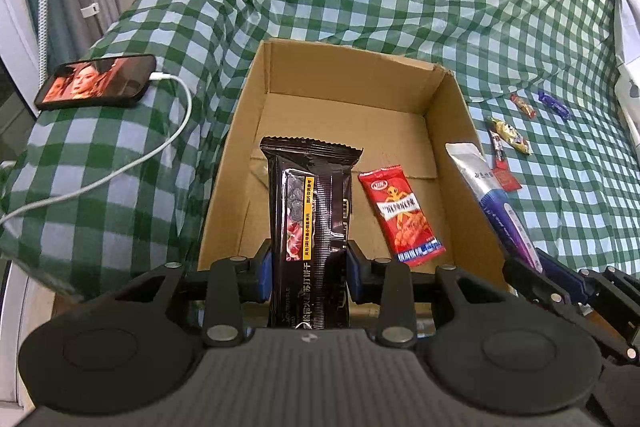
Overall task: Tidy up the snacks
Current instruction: 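Carry both snacks over the box and open both tools to drop them inside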
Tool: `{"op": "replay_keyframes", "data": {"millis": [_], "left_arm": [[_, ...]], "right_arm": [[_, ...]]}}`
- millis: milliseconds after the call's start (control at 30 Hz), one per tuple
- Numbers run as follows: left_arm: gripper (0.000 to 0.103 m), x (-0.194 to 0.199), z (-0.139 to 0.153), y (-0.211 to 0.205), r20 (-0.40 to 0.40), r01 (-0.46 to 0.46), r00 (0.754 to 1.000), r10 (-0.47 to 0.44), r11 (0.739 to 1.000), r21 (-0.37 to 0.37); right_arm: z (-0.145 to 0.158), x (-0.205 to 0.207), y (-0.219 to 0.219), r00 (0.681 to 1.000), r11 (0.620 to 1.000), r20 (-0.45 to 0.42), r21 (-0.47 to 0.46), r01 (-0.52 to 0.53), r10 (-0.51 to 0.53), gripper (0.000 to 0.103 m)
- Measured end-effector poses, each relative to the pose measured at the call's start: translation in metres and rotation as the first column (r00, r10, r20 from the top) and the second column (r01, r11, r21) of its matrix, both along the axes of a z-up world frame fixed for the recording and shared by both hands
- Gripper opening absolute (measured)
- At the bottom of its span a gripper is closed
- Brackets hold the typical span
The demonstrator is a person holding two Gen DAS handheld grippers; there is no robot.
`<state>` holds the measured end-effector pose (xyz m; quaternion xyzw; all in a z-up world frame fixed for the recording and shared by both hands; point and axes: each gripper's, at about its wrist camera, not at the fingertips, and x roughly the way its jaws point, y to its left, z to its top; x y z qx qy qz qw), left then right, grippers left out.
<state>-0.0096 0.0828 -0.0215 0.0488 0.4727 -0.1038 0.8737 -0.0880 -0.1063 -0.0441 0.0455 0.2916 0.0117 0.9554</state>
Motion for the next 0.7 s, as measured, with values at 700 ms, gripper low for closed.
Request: {"op": "replay_keyframes", "data": {"millis": [700], "left_arm": [[0.039,0.103,-0.057,-0.035,-0.089,0.01,0.996,-0.004,0.998,0.062]], "right_arm": [[-0.038,0.105,-0.018,0.996,0.999,-0.091,0.031,0.008,-0.005,0.02]]}}
